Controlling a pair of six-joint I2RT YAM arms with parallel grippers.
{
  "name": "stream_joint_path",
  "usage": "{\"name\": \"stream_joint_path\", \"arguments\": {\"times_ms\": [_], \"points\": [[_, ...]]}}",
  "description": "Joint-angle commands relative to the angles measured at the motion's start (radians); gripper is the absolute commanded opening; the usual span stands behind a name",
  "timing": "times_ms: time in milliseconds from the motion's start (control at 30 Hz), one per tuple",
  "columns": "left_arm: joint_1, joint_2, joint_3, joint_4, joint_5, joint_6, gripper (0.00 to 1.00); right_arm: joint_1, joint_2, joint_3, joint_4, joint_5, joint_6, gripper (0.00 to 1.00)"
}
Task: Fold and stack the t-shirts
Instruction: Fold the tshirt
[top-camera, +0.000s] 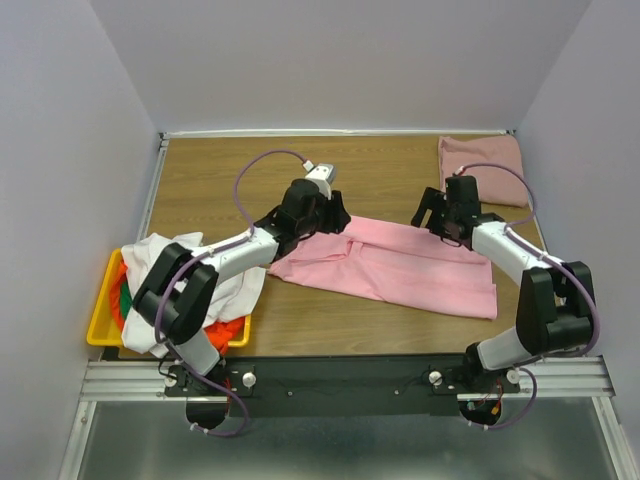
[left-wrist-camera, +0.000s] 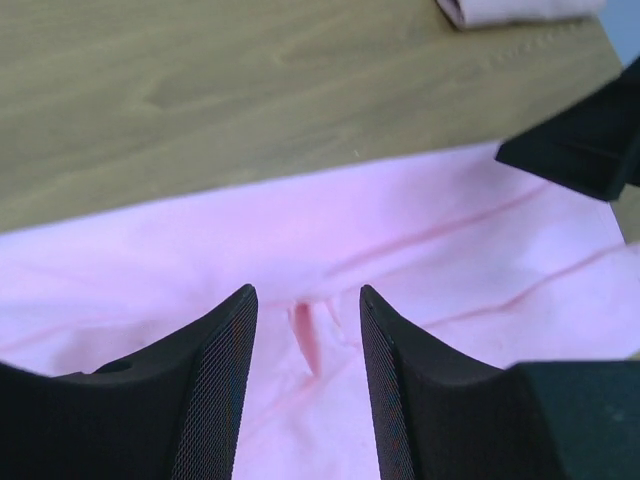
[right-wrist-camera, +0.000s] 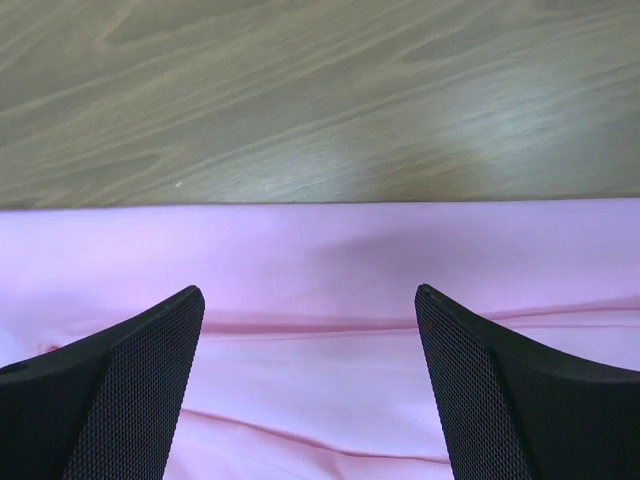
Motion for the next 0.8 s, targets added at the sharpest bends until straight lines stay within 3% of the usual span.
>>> {"name": "stream_joint_path", "arguments": {"times_ms": [0, 233, 400, 767], "points": [[-0.008, 0.057, -0.075, 0.128, 0.105, -0.087, 0.53, 0.021, 0.033, -0.025, 0.056, -0.147, 0.052, 0.93], [-0.005, 0.155, -0.144, 0.246, 0.186, -0.105, 0.49, 0.024, 0.082, -0.100, 0.125, -0.184, 0.059, 0.92], [0.007, 0.241, -0.109, 0.211, 0.200, -0.052, 0.47, 0.027, 0.125, -0.119, 0.129, -0.207, 0.062, 0.93], [0.081, 0.285, -0.072, 0.136, 0.117, 0.025, 0.46, 0.038, 0.049, -0.202, 0.125, -0.247, 0.108, 0.88]]}}
